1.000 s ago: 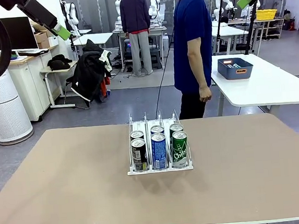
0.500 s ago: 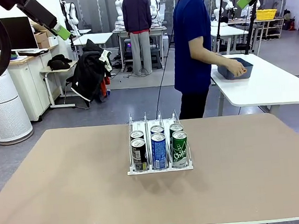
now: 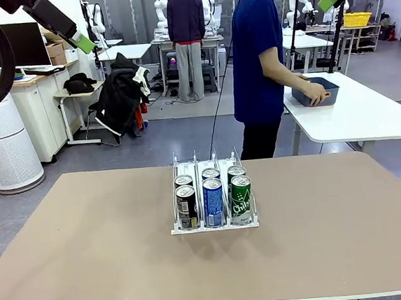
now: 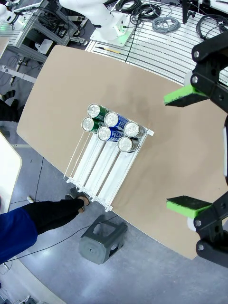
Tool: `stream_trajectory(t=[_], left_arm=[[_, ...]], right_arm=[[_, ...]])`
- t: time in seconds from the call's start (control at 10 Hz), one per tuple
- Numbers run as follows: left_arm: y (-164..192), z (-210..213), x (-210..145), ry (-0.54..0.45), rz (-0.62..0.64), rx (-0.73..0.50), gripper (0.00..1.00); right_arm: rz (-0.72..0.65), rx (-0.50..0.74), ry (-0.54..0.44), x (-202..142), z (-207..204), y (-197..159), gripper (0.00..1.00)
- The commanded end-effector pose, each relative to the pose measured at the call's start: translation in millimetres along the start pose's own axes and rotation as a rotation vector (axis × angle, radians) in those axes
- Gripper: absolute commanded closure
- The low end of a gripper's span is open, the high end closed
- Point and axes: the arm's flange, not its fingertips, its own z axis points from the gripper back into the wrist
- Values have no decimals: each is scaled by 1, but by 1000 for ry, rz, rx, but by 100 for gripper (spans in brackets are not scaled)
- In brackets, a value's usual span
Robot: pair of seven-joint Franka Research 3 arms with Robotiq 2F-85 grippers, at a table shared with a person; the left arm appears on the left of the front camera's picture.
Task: Fill the beverage cans into the dispenser.
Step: Pick up the Ionic drink handed by the human.
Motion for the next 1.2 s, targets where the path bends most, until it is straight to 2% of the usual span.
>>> stream_trajectory(t=[0.0,1.1], left_arm=[[0,-1,-1,1,0,1,0],[0,-1,-1,1,0,1,0]], right_arm=[[-2,3,-5,0,1,2,0],[-2,3,-5,0,1,2,0]])
